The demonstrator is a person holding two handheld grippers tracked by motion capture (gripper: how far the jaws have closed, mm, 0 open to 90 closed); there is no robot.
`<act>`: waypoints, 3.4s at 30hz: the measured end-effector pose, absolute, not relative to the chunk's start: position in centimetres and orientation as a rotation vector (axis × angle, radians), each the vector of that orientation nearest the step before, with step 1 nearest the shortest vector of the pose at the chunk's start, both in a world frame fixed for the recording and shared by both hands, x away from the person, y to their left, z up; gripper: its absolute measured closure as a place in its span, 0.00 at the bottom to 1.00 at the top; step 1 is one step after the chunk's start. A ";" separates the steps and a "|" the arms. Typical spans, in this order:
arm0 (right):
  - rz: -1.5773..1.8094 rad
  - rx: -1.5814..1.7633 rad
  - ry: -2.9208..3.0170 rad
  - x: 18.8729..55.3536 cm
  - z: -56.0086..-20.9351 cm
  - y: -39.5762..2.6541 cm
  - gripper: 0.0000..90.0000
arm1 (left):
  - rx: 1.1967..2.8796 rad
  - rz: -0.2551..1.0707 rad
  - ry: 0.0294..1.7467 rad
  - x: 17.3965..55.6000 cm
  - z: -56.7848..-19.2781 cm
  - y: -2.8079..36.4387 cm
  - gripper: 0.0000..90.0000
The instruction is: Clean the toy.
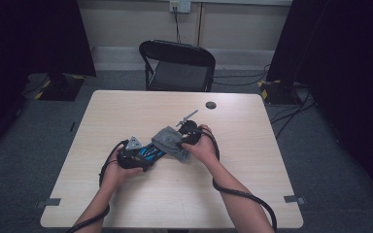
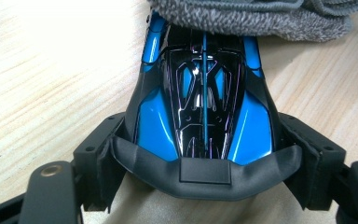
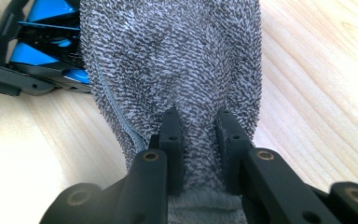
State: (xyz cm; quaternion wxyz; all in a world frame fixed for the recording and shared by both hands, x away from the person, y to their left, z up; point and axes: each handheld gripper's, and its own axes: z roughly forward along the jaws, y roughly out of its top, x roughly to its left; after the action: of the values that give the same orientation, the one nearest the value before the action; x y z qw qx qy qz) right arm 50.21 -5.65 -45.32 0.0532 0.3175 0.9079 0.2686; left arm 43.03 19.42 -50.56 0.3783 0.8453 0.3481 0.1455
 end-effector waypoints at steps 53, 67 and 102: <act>0.765 1.088 2.674 50.8 -46.1 -12.1 0.84 | 2.161 0.375 0.902 42.9 -50.5 19.5 0.24; 0.784 1.085 2.664 50.5 -45.2 -12.5 0.84 | 2.097 0.361 0.901 42.6 -48.6 20.4 0.20; 0.921 0.912 2.722 46.2 -44.2 -12.5 0.84 | 2.087 0.343 0.860 43.6 -48.3 19.8 0.62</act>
State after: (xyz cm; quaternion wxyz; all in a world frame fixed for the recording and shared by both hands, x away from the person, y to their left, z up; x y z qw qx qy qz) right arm 46.23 -12.54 -44.18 0.0634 0.3019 0.9011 0.3048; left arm 43.61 19.75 -48.34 0.4160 0.8312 0.3426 0.1366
